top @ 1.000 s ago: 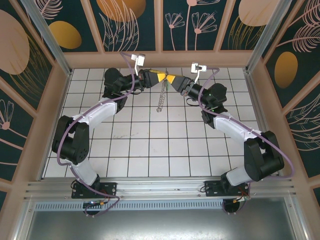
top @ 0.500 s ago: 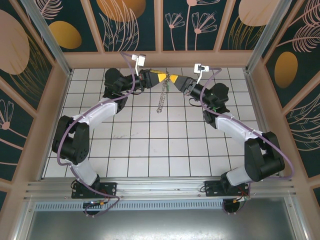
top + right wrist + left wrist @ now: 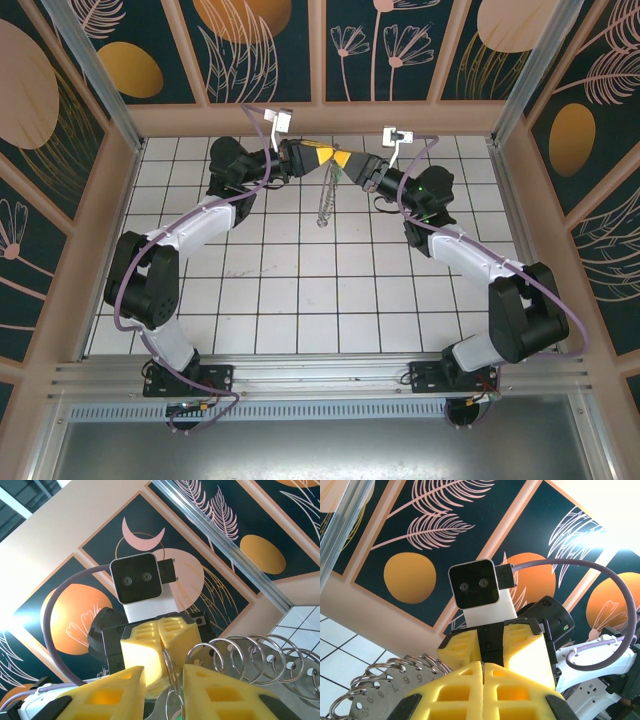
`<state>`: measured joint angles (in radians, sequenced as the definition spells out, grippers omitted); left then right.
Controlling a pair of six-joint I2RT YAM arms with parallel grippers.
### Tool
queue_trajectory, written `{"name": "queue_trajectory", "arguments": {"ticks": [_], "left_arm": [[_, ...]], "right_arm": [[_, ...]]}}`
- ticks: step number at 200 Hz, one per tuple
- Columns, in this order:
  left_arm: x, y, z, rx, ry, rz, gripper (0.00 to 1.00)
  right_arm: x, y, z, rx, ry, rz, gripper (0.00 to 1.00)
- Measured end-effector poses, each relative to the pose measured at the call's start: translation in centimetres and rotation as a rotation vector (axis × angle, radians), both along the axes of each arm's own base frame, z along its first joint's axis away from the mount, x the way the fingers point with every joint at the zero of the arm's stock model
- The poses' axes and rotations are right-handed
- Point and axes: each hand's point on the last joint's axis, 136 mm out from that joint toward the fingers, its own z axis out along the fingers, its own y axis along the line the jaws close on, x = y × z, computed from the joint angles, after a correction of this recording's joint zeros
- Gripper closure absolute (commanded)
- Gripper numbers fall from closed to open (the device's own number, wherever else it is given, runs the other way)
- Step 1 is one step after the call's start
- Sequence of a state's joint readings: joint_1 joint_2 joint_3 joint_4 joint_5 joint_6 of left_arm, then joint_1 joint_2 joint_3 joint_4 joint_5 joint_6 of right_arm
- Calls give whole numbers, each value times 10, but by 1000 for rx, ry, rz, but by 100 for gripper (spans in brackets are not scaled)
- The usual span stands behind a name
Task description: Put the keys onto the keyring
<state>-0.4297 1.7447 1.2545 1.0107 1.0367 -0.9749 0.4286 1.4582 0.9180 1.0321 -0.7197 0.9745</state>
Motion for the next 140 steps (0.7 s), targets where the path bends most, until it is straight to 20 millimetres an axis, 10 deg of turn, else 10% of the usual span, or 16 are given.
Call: {"name": "queue_trajectory", "arguments": {"ticks": [92, 140], "left_arm": [[1, 0, 2, -8, 4, 4, 100], [9, -1, 3, 20, -7, 39, 58]], "right_arm": [[2, 3, 3, -8, -28, 1, 100], [9, -2, -6, -60, -29, -7, 100]]}}
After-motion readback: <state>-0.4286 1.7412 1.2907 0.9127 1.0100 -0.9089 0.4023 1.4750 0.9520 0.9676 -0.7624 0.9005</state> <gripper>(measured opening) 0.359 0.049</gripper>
